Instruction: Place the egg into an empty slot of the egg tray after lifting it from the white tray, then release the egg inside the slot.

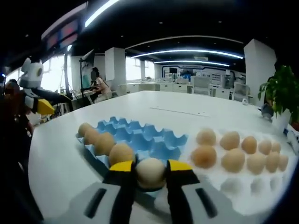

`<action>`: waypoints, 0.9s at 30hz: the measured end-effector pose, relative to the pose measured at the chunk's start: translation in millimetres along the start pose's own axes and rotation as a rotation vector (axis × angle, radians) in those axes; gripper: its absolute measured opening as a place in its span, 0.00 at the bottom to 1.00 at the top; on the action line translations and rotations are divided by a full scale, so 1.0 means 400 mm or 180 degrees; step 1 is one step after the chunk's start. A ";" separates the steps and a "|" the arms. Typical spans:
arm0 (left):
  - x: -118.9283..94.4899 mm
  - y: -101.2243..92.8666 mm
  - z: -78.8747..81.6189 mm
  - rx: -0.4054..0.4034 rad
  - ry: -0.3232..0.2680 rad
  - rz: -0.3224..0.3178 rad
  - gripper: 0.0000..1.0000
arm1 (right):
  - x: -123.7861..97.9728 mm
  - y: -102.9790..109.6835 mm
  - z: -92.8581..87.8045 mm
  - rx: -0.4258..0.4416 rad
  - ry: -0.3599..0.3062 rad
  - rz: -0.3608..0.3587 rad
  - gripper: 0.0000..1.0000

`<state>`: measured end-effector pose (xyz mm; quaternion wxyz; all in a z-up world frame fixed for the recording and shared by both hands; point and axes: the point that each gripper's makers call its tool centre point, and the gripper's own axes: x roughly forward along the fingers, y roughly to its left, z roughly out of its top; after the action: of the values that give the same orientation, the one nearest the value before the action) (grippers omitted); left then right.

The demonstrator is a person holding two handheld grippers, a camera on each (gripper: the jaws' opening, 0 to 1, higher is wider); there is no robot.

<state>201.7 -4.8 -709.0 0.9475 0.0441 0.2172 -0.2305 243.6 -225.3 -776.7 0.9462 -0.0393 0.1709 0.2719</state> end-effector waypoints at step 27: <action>0.002 -0.007 0.003 0.0030 -0.0005 -0.0025 0.82 | -0.025 -0.001 -0.001 -0.0244 -0.0003 -0.0094 0.27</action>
<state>201.4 -7.9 -708.1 0.9465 0.0475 0.2156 -0.2353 235.6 -230.8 -773.6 0.9480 -0.0779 0.1592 0.2643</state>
